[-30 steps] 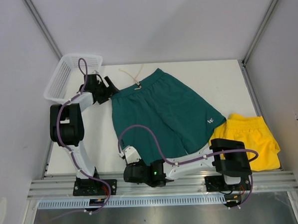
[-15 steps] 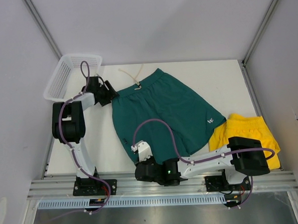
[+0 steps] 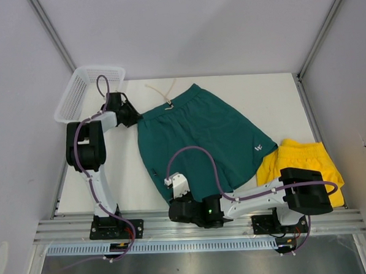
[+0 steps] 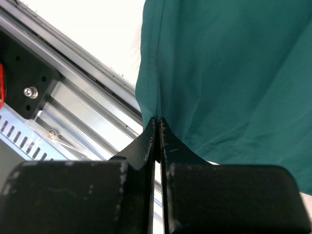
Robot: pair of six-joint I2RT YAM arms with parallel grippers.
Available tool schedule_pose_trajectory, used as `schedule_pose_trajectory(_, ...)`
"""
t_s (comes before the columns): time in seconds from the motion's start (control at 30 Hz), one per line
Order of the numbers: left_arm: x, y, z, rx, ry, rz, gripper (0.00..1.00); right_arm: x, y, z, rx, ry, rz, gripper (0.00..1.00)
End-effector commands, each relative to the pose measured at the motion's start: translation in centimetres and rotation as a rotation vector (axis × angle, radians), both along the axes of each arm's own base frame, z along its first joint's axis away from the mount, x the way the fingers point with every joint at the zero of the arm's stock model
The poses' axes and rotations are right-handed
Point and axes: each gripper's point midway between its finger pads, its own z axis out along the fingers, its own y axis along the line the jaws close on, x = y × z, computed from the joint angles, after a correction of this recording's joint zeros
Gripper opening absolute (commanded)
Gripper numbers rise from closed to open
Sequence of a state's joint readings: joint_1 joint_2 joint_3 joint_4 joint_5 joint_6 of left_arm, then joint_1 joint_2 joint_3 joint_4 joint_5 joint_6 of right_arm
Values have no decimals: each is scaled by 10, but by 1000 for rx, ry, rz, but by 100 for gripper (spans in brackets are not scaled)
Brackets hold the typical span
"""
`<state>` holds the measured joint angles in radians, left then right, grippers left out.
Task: Fold and stack the shorts
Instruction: Fold the shorts
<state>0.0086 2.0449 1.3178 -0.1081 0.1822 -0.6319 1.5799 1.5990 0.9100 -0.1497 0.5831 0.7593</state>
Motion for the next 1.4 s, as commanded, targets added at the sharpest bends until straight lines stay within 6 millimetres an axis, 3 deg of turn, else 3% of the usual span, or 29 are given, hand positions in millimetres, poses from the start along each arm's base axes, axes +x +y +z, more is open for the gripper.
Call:
schedule_pose_trajectory(0.0, 8, 12, -7, 17, 19, 51, 42, 6, 5, 22, 89, -22, -36, 0)
schedule_pose_trajectory(0.07, 8, 11, -8, 18, 22, 51, 38, 6, 5, 24, 98, -20, -38, 0)
schedule_pose_trajectory(0.17, 11, 11, -6, 16, 15, 41, 25, 6, 5, 24, 104, -18, -38, 0)
schedule_pose_trajectory(0.2, 11, 10, -6, 15, 10, 36, 19, 6, 4, 24, 105, -17, -39, 0)
schedule_pose_trajectory(0.23, 11, 11, -3, 15, 3, 40, 0, 6, 4, 24, 104, -17, -39, 0)
schedule_pose_trajectory(0.4, 7, 10, 2, 25, -17, 41, 0, 5, 3, 28, 113, -21, -36, 0)
schedule_pose_trajectory(0.6, 3, 14, 23, 61, -25, 42, 0, -5, 11, 30, 106, -27, 39, 0)
schedule_pose_trajectory(0.63, 2, 15, 26, 65, -24, 43, 0, -8, 14, 29, 102, -28, 60, 0)
schedule_pose_trajectory(0.67, -1, 0, 32, 65, -28, 13, 0, -15, 18, 27, 102, -9, 100, 0)
schedule_pose_trajectory(0.8, -8, -3, 41, 73, -17, -2, 0, -33, 35, 29, 96, -16, 210, 0)
schedule_pose_trajectory(0.97, -25, -9, 43, 103, 22, -14, 0, -50, 42, 28, 78, -34, 268, 0)
schedule_pose_trajectory(1.1, -20, 3, 71, 176, 0, 25, 0, -52, 42, 32, 96, -28, 271, 0)
schedule_pose_trajectory(1.13, -29, 11, 68, 211, 53, 45, 0, -51, 41, 32, 95, -26, 268, 0)
schedule_pose_trajectory(1.2, -18, 22, 91, 265, 40, 86, 0, -51, 42, 34, 105, -21, 272, 0)
schedule_pose_trajectory(1.23, -28, 26, 88, 286, 92, 91, 0, -52, 43, 35, 107, -19, 276, 0)
schedule_pose_trajectory(1.3, -24, 35, 103, 311, 88, 127, 0, -53, 44, 39, 117, -15, 287, 0)
schedule_pose_trajectory(1.37, -32, 44, 102, 316, 117, 166, 0, -55, 45, 45, 129, -11, 305, 0)
